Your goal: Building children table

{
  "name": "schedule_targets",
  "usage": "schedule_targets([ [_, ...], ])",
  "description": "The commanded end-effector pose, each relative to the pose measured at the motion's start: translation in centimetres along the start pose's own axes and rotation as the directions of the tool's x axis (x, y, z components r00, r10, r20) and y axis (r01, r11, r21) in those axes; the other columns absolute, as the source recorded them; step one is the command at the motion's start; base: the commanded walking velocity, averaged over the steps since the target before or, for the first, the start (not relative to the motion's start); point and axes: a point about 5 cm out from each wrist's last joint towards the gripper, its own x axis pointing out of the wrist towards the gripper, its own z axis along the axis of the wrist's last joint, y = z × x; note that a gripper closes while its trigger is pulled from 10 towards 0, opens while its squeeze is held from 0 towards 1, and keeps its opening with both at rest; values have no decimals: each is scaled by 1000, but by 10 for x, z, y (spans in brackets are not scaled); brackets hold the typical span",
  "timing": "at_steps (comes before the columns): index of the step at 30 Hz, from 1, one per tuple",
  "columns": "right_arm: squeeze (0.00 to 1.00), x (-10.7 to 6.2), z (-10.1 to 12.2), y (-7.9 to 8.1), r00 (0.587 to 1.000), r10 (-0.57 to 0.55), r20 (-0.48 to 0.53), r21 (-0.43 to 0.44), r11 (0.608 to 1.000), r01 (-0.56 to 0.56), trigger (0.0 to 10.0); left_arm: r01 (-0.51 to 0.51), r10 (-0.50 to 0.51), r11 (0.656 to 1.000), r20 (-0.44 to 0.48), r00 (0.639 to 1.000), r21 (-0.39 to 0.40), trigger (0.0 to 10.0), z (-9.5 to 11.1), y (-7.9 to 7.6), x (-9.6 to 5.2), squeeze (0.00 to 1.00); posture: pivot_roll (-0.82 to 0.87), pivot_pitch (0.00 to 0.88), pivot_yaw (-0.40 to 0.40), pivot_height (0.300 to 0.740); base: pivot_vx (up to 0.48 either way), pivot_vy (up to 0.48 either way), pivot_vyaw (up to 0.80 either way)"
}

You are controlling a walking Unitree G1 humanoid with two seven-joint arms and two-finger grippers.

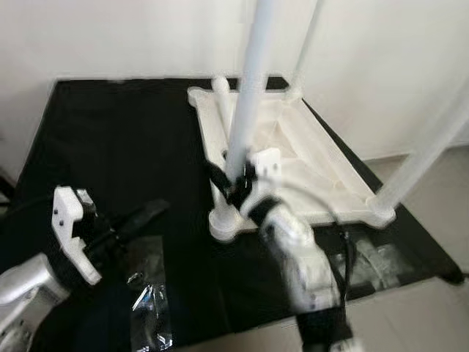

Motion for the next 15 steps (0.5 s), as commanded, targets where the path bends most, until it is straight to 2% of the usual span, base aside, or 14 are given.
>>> schedule_targets([
  [1, 0, -4, -38, 6, 983, -16, -185, 55, 998, 27, 0, 9, -9, 1000, -8, 1000, 1, 10000, -1, 2, 0, 0, 41, 100, -66, 740, 0, 0, 0],
  [4, 0, -5, -37, 9, 978, 10, -208, 45, 999, 0, 0, 2, -2, 1000, -7, 1000, 5, 10000, -1, 3, 0, 0, 47, 101, -66, 740, 0, 0, 0],
  [5, 0, -5, -36, 10, 977, 13, -213, 38, 999, -5, 1373, -2, 2, 1000, -7, 1000, 5, 10000, -2, 3, 0, 0, 47, 101, -66, 740, 0, 0, 0],
  [7, 0, -7, -35, 12, 976, -3, -219, 29, 1000, 9, 1373, -4, 4, 1000, -6, 1000, 5, 10000, -2, 3, 0, 0, 47, 101, -66, 740, 0, 0, 0],
  [8, 537, -6, -33, 13, 976, 8, -217, 41, 999, 1, 10000, -1, 1, 1000, -8, 1000, 6, 10000, -2, 3, 0, 0, 51, 97, -66, 740, 0, 0, 0],
  [9, 537, -7, -31, 15, 976, 8, -218, 48, 999, 3, 10000, 2, -2, 1000, -9, 1000, 6, 10000, -2, 3, 0, 0, 51, 97, -66, 740, 0, 0, 0],
  [10, 1000, -4, -25, 14, 979, 42, -198, 70, 997, -29, 10000, 4, -3, 1000, -9, 1000, 7, 10000, -2, 3, 1, 0, 52, 96, -66, 740, 0, 0, 0],
  [15, 1000, 8, -7, 7, 982, 146, -121, 101, 986, -134, 10000, 4, -4, 1000, -7, 1000, 6, 10000, -2, 3, 2, 0, 57, 96, -69, 740, 0, 0, 0],
])
